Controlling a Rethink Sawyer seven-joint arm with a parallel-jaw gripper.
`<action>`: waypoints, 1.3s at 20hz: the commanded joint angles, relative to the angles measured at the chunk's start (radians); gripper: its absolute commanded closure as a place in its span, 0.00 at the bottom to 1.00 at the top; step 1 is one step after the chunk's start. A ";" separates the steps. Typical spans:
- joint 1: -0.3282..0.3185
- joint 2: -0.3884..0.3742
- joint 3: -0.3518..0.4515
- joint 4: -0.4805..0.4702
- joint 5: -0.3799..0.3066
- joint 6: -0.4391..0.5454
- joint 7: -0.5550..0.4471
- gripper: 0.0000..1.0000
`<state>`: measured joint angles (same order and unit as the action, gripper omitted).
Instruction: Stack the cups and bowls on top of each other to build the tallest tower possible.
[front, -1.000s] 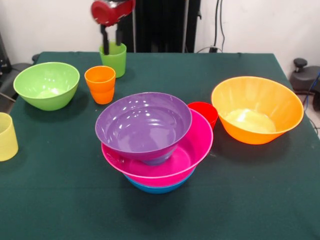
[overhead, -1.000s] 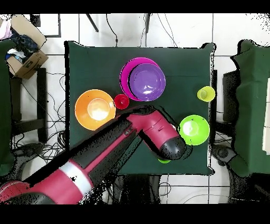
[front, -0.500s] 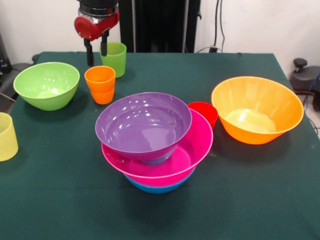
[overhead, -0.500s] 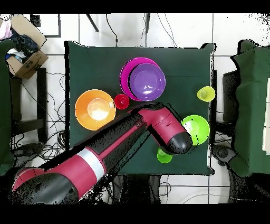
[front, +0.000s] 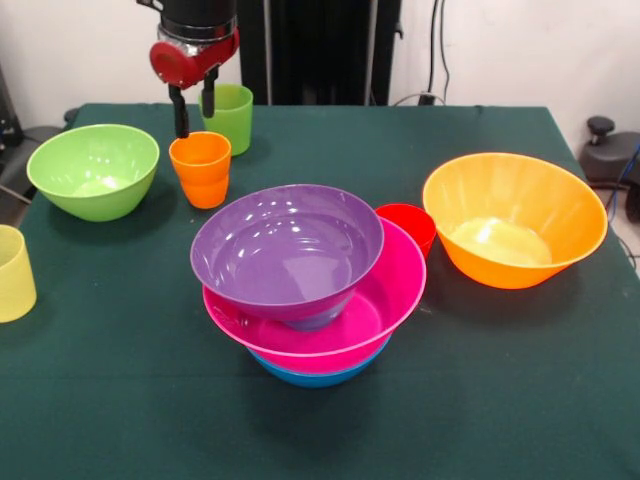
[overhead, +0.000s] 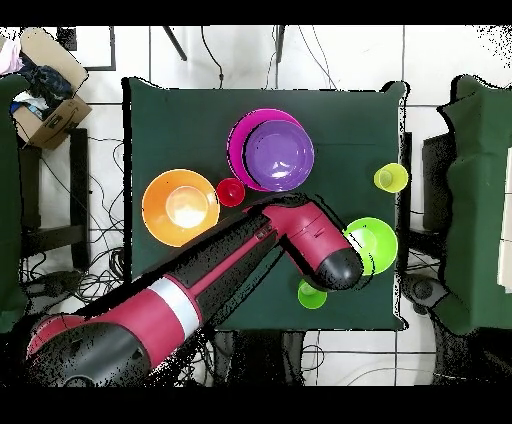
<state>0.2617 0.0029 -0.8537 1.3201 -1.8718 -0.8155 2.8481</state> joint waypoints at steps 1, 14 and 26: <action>-0.008 0.036 0.185 -0.093 0.033 0.081 -0.110 0.00; -0.009 0.089 0.199 -0.118 0.022 0.055 -0.080 0.00; 0.005 0.146 0.189 -0.144 0.010 0.023 -0.026 0.00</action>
<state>0.2615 0.0980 -0.8539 1.2857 -1.8711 -0.8153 2.8481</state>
